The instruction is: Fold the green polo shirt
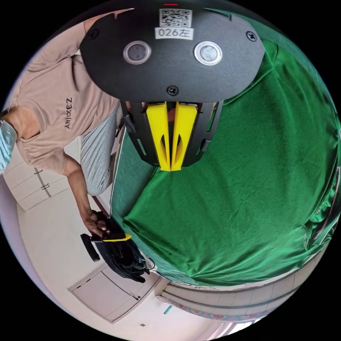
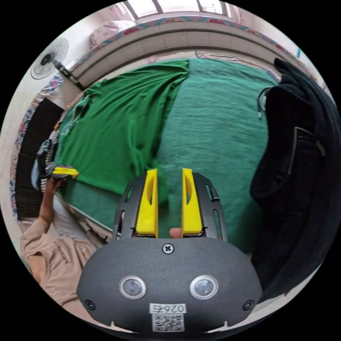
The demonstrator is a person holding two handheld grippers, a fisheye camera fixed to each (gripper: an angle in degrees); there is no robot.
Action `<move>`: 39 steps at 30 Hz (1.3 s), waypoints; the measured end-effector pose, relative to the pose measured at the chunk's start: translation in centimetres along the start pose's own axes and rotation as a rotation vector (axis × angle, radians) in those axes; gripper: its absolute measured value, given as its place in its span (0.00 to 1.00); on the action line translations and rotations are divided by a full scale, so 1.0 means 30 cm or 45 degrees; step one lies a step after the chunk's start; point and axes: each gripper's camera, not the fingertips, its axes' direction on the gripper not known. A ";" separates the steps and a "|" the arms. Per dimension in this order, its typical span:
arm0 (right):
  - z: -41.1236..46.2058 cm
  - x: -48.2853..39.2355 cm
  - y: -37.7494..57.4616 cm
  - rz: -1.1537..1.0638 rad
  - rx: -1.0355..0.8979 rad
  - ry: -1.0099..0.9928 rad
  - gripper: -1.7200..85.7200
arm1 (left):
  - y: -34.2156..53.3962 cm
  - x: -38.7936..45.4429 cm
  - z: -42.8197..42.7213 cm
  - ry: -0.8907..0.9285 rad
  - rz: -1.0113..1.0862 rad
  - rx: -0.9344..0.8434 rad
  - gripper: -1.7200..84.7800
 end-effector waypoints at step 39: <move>0.621 1.204 -1.008 0.003 -0.133 0.559 0.01 | -0.021 -0.061 -0.149 -0.086 0.010 -0.015 0.01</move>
